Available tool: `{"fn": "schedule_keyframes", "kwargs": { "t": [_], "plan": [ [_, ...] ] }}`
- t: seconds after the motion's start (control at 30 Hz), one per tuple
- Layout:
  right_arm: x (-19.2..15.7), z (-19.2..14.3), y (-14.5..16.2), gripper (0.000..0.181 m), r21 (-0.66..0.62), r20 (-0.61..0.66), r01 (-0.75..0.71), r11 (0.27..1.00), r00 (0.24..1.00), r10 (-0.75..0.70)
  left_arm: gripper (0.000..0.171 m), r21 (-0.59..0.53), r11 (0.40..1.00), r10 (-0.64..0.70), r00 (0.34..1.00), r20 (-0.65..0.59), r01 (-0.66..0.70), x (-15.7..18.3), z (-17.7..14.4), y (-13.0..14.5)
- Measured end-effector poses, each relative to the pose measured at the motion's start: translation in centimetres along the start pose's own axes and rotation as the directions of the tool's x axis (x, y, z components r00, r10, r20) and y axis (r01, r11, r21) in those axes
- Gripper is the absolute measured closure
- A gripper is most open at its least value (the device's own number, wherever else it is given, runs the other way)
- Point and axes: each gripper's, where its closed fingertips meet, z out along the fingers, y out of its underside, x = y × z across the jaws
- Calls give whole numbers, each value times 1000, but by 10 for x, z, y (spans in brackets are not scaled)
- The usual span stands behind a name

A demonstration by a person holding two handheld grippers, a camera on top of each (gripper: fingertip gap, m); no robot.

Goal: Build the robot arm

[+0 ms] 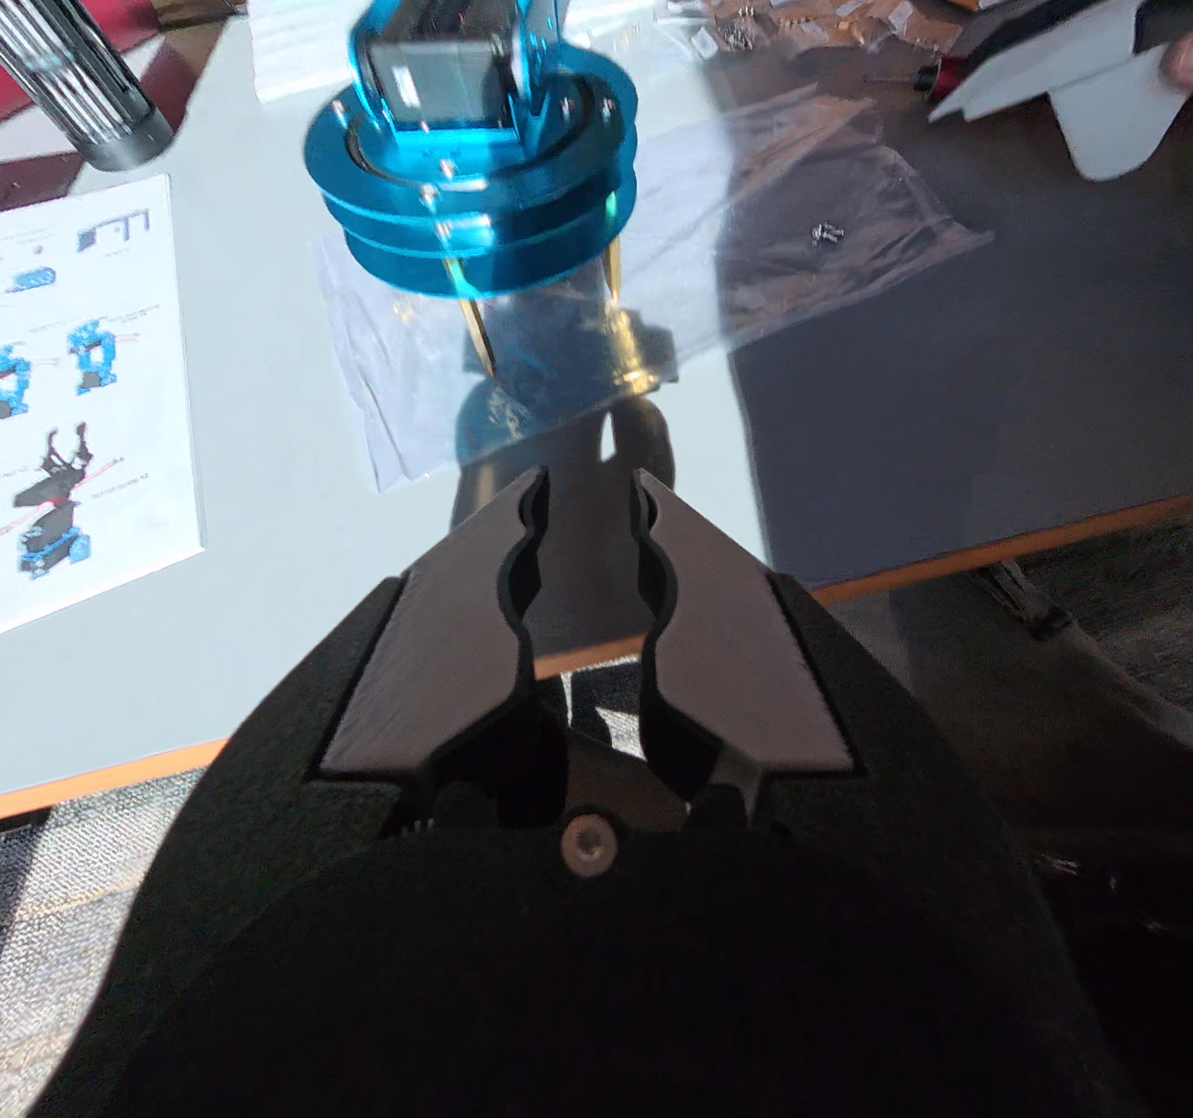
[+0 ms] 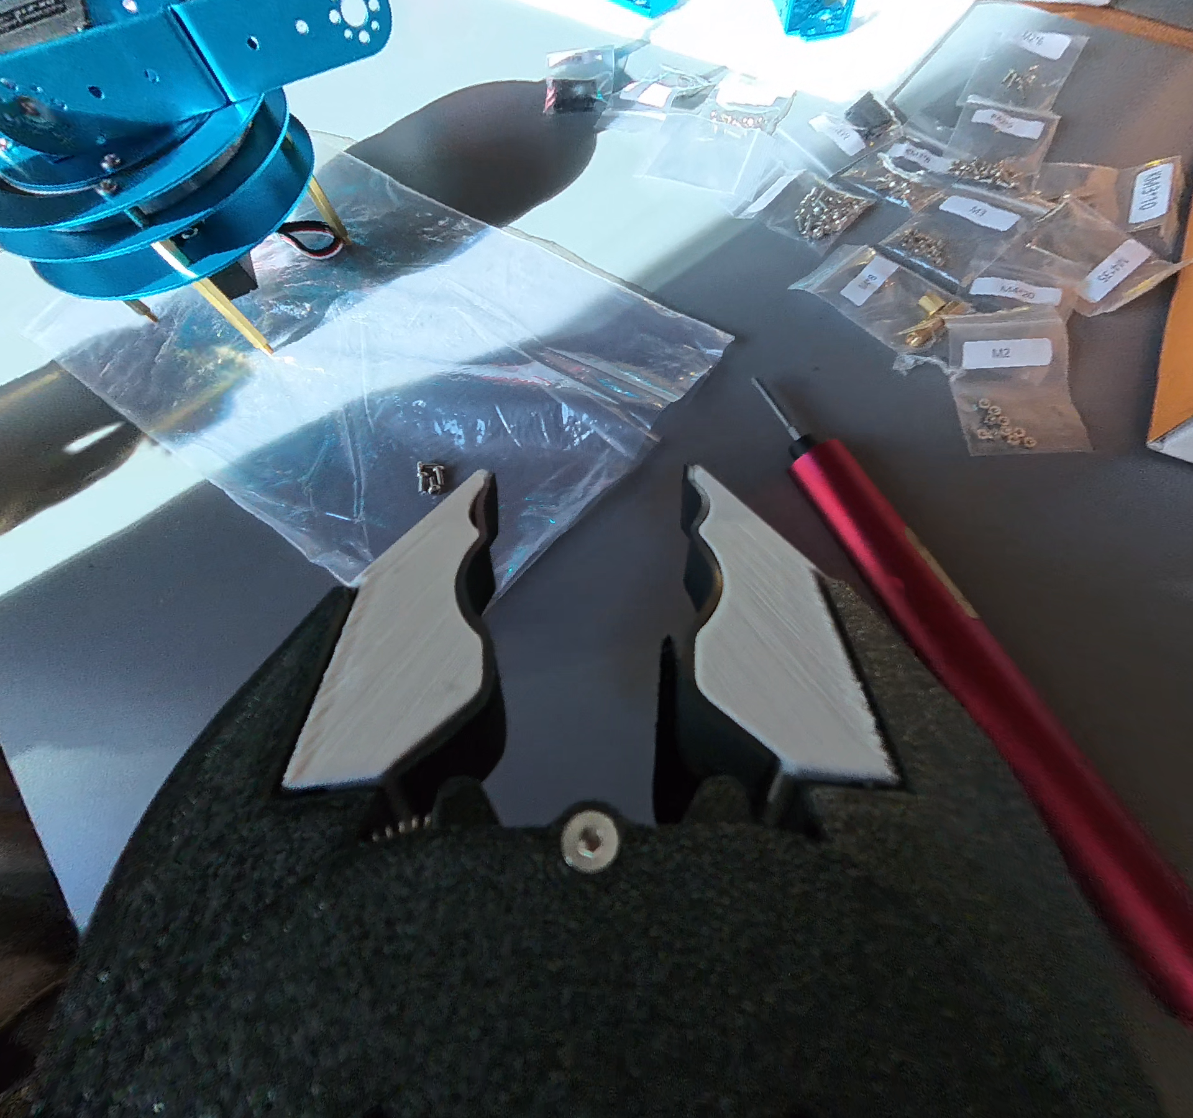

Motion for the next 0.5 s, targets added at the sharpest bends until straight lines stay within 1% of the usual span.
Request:
{"fn": "schedule_keyframes", "kwargs": {
  "t": [0.07,0.1,0.2,0.27,0.3,0.37,0.47,0.5],
  "plan": [
    [-2,0,1,124,-3,9,2,1000,1000,-2,143,75,997,1,999,41,-4,-12,0,-27],
    [-2,0,0,124,-1,8,4,1000,1000,-4,138,112,994,-8,998,62,1,-20,2,-42],
    [-1,-1,0,125,6,10,-5,1000,1000,5,108,166,986,-28,997,79,14,-36,20,-78],
    [0,-2,0,124,8,11,-15,1000,1000,15,89,174,984,-32,997,66,20,-42,37,-94],
    [1,-2,0,125,6,11,-20,1000,1000,20,86,173,985,-40,997,68,28,-46,46,-99],
    [2,-1,1,125,0,16,-27,1000,1000,27,86,166,985,-49,997,51,40,-49,59,-105],
    [2,0,3,125,-9,10,-21,1000,1000,21,87,146,989,-30,999,43,24,-48,72,-103],
    [2,1,3,125,-11,11,-21,1000,1000,21,90,140,990,-23,999,45,16,-48,75,-102]
  ]
}}
